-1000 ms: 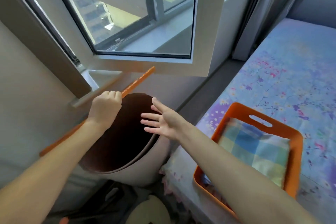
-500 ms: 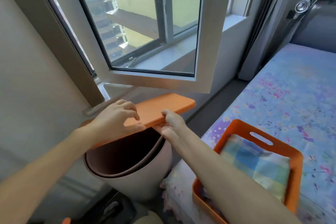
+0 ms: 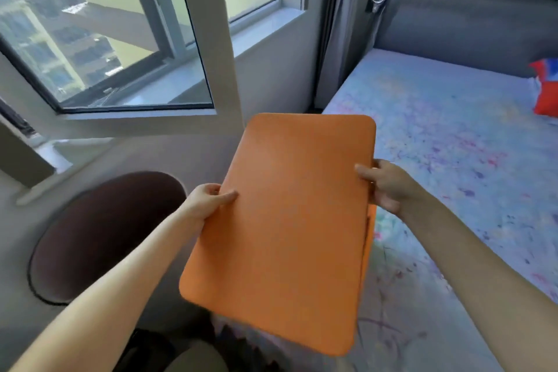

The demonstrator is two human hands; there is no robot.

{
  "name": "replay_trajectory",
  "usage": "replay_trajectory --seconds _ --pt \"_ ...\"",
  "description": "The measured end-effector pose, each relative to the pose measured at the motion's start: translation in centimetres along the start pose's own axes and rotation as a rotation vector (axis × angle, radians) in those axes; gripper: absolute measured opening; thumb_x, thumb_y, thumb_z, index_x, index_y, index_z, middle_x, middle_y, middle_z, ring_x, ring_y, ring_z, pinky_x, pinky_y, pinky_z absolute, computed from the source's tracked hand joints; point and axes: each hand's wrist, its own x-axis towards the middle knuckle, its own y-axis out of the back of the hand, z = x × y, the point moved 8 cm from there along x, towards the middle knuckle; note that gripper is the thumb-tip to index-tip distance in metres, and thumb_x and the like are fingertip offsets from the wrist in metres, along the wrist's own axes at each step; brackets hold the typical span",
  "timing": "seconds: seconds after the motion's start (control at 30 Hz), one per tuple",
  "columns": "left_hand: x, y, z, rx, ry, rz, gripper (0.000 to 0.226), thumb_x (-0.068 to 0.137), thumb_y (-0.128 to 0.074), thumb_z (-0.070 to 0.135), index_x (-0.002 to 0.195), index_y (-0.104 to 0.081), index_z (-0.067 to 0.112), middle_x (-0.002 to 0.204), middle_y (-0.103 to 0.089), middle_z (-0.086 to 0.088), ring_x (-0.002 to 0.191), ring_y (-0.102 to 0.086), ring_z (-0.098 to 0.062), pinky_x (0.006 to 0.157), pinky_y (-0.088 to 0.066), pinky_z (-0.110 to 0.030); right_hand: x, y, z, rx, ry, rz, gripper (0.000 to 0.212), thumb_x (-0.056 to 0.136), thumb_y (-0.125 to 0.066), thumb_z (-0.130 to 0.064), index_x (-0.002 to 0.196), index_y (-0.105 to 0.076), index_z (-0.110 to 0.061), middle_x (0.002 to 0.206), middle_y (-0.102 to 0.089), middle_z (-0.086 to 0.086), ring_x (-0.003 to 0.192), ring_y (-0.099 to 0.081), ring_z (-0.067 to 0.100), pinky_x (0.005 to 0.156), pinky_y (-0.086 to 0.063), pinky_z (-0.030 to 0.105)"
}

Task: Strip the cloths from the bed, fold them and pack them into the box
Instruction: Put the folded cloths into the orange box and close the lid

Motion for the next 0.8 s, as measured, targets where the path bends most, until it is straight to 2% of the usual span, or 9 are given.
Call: replay_trajectory --seconds 0.1,0.17,0.23,0.4,0.5,0.57,0.67,0.8 --pt "1.4 -5.5 0.4 -0.003 -0.025 -0.045 0.036 0.085 -0.069 0.032 0.112 -0.058 0.012 0.103 -0.067 -0.008 0.090 -0.067 -0.024 0.085 -0.055 -0.042 -0.6 5.9 5.3 -0.251 0.010 0.332 0.051 0.088 -0.065 -0.013 0.131 -0.038 -0.010 0.122 -0.057 0.008 0.103 -0.060 0.028 0.077 -0.052 0.039" --pt "2.0 -7.5 0.3 0.077 -0.053 -0.039 0.035 0.085 -0.069 0.034 0.110 -0.057 0.012 0.103 -0.066 -0.007 0.091 -0.065 -0.023 0.084 -0.055 -0.041 -1.6 7.6 9.0 -0.402 -0.019 0.448 0.061 0.083 -0.070 -0.020 0.133 -0.038 -0.008 0.129 -0.055 0.010 0.111 -0.058 0.029 0.091 -0.050 0.042" --pt "3.0 -9.3 0.1 0.196 -0.086 -0.042 0.036 0.085 -0.068 0.035 0.108 -0.058 0.010 0.101 -0.065 -0.007 0.091 -0.064 -0.024 0.083 -0.054 -0.041 -2.8 9.0 11.9 -0.485 -0.096 0.539 0.068 0.081 -0.073 -0.029 0.134 -0.037 -0.006 0.132 -0.054 0.012 0.116 -0.055 0.031 0.096 -0.046 0.044" --pt "5.7 -10.5 -1.0 0.604 -0.187 -0.048 0.040 0.086 -0.064 0.042 0.108 -0.057 0.008 0.098 -0.058 -0.002 0.090 -0.057 -0.020 0.078 -0.050 -0.034 -3.1 8.5 14.6 -0.640 -0.159 0.594 0.074 0.079 -0.074 -0.038 0.136 -0.037 -0.006 0.135 -0.052 0.013 0.122 -0.051 0.032 0.100 -0.043 0.046" --pt "7.5 -10.7 -1.2 0.809 -0.213 -0.088 0.039 0.088 -0.058 0.047 0.093 -0.056 0.008 0.084 -0.057 -0.002 0.075 -0.054 -0.018 0.062 -0.044 -0.030 -2.5 7.6 14.4 -0.673 -0.185 0.630 0.083 0.083 -0.071 -0.035 0.145 -0.025 -0.004 0.144 -0.042 0.015 0.131 -0.042 0.032 0.103 -0.037 0.041" --pt "8.6 -10.8 -1.7 0.902 -0.217 -0.133 0.042 0.089 -0.055 0.050 0.082 -0.051 0.009 0.081 -0.055 -0.003 0.070 -0.052 -0.018 0.051 -0.037 -0.027 -1.6 7.1 14.6 -0.660 -0.217 0.620 0.081 0.083 -0.071 -0.034 0.145 -0.027 -0.006 0.144 -0.043 0.013 0.130 -0.043 0.032 0.103 -0.038 0.042" --pt "10.4 -11.4 -2.5 0.908 -0.217 -0.192 0.044 0.088 -0.055 0.053 0.073 -0.045 0.013 0.094 -0.056 -0.010 0.072 -0.053 -0.021 0.055 -0.038 -0.028 -0.4 7.4 14.8 -0.622 -0.267 0.623 0.074 0.082 -0.071 -0.023 0.142 -0.030 -0.010 0.140 -0.047 0.011 0.123 -0.050 0.032 0.101 -0.043 0.044" --pt "12.1 -12.4 -2.2 0.986 -0.243 -0.237 0.048 0.089 -0.052 0.053 0.066 -0.042 0.013 0.091 -0.053 -0.010 0.075 -0.051 -0.022 0.065 -0.043 -0.030 1.0 8.1 15.0 -0.514 -0.304 0.654 0.063 0.081 -0.061 0.002 0.137 -0.035 -0.012 0.118 -0.057 0.010 0.101 -0.058 0.030 0.090 -0.050 0.046"
